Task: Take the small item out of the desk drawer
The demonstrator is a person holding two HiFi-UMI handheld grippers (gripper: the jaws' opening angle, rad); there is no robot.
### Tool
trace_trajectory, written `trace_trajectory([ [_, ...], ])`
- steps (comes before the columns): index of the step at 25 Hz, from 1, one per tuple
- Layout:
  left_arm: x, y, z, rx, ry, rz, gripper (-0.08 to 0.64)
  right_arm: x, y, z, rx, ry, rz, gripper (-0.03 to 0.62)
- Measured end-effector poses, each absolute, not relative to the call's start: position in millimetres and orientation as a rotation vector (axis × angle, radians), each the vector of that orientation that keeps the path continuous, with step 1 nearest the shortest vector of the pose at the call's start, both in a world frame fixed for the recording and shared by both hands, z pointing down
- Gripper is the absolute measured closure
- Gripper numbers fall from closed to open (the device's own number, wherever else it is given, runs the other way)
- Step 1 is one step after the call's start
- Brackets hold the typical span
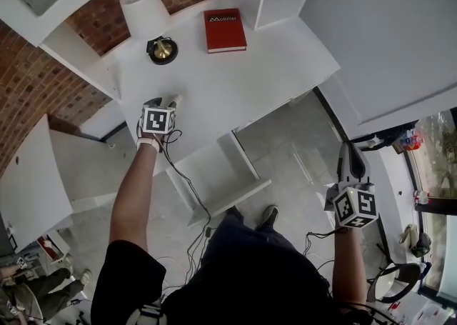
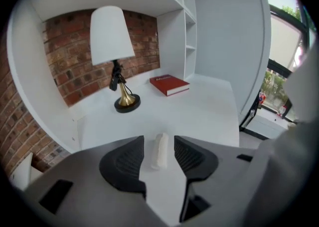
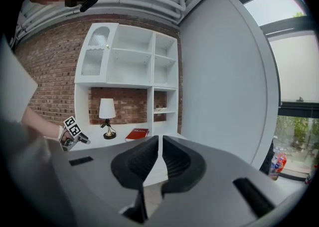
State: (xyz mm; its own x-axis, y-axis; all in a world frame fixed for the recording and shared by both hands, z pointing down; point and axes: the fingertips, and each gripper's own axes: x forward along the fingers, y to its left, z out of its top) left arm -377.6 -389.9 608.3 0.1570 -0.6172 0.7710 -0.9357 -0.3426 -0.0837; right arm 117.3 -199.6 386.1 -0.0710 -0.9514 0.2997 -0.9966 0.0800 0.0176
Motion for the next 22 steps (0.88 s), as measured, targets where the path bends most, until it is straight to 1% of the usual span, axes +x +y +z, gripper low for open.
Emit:
trace_trajectory([
  [5,-382.9,-364.9,517.2,2.090,-1.756,0.764,0.374,118.7,-203.3,367.9,1.927,-2.194,0.216,0.566],
  [12,-363.1,-289.1,393.9,2.183,-1.927,0.472,0.376,124.6,-206.1,326.2,1.897,-2.339,0.099,0.569],
  [18,-294.5,-212.3,299.3,2.266,-2.033,0.246,0.379,134.3,-188.6,275.6,1.843,-2.514,-0.058,0.569],
  [22,-238.6,-158.4,260.9,2.313,-2.086,0.169,0.383,148.2,-166.4,255.4,1.798,-2.600,-0.110,0.569],
])
